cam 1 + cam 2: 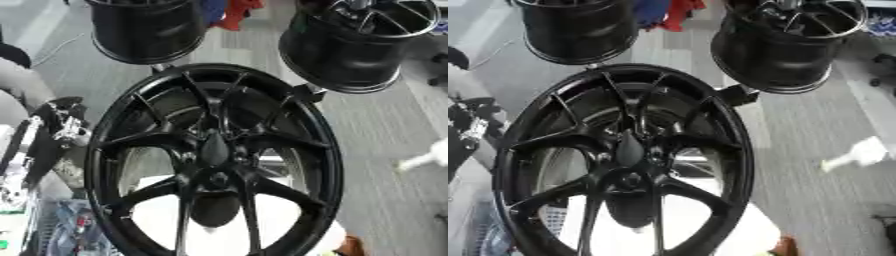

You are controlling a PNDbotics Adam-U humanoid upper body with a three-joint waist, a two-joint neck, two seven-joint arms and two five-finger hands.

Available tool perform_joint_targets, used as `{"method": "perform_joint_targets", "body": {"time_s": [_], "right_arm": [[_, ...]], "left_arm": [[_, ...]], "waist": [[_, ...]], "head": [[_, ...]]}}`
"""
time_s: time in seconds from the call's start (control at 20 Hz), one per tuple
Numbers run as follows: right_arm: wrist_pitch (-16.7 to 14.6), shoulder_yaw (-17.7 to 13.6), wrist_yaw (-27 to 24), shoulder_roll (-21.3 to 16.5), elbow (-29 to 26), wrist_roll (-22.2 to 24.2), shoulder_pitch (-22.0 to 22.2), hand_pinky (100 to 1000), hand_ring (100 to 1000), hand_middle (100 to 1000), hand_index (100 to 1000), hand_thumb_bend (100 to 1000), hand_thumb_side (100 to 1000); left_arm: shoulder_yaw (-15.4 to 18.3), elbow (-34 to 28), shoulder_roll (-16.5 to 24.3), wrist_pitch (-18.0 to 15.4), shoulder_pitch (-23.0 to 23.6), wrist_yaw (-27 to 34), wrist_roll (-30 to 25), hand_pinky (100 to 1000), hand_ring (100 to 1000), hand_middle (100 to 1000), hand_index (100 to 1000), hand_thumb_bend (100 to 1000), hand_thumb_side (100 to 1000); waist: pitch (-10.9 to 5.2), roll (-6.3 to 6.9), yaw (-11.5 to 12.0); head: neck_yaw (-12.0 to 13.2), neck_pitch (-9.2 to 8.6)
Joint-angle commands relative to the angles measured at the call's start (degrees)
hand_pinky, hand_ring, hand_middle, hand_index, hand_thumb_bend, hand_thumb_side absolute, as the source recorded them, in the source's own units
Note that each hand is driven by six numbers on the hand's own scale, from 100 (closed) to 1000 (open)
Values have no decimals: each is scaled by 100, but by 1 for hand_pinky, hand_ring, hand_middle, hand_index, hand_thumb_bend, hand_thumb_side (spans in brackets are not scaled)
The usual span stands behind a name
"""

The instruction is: Pull the pin out of the wheel hub.

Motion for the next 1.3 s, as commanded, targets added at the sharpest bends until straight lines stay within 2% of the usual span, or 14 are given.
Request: {"method": "perform_joint_targets", "body": {"time_s": [0.05, 0.15, 0.2, 0.25, 0.4, 0.65, 0.8, 0.95, 1.15, 1.3], "right_arm": [[-279, -421, -137, 35, -122, -315, 269, 831, 860, 870, 909, 336, 379], [-445, -637, -228, 162, -374, -509, 526, 811, 843, 851, 901, 326, 367], [-511, -713, -269, 231, -523, -607, 590, 790, 825, 835, 895, 358, 383], [-581, -758, -314, 305, -678, -706, 621, 769, 812, 826, 891, 296, 339], [-824, -702, -528, 517, -1144, -995, 614, 683, 741, 791, 873, 214, 282], [-1306, -214, -1010, 927, -1943, -1487, 458, 618, 679, 759, 848, 140, 254], [-1522, 235, -1310, 1213, -2430, -1787, 419, 587, 650, 748, 841, 100, 182], [-1426, 702, -1525, 1510, -2855, -1961, 332, 584, 647, 751, 850, 100, 107], [-1349, 1318, -1573, 1937, -3043, -1901, 236, 599, 658, 755, 853, 100, 110], [-1376, 1569, -1586, 2238, -3029, -1907, 201, 604, 650, 750, 853, 100, 125]], "left_arm": [[-37, -119, 57, -21, -84, 30, -33, 564, 580, 649, 779, 200, 627], [-52, -118, 51, -26, -84, 39, -47, 564, 580, 649, 779, 201, 628], [-55, -118, 46, -28, -86, 43, -51, 564, 580, 649, 779, 201, 628], [-57, -117, 41, -29, -87, 46, -54, 564, 580, 649, 779, 201, 628], [-66, -118, 26, -32, -97, 50, -62, 564, 580, 649, 778, 200, 627], [-83, -122, -8, -39, -112, 75, -47, 563, 580, 648, 778, 200, 625], [-114, -125, -25, -54, -125, 91, -60, 562, 580, 648, 777, 201, 623], [-132, -115, -49, -52, -128, 99, -57, 561, 580, 647, 776, 199, 622], [-155, -108, -74, -64, -140, 101, -77, 561, 580, 647, 776, 200, 621], [-158, -105, -88, -59, -144, 98, -74, 562, 579, 647, 776, 199, 623]], "waist": [[-83, 1, 29], [-92, 7, 59], [-92, 10, 67], [-89, 12, 72], [-80, 24, 88], [-60, 53, 139], [-48, 71, 175], [-34, 71, 194], [-15, 82, 200], [-4, 74, 192]], "head": [[-66, -29], [-98, -21], [-107, -20], [-111, -23], [-115, -30], [-145, -43], [-166, -53], [-211, -30], [-219, -35], [-232, -43]]}}
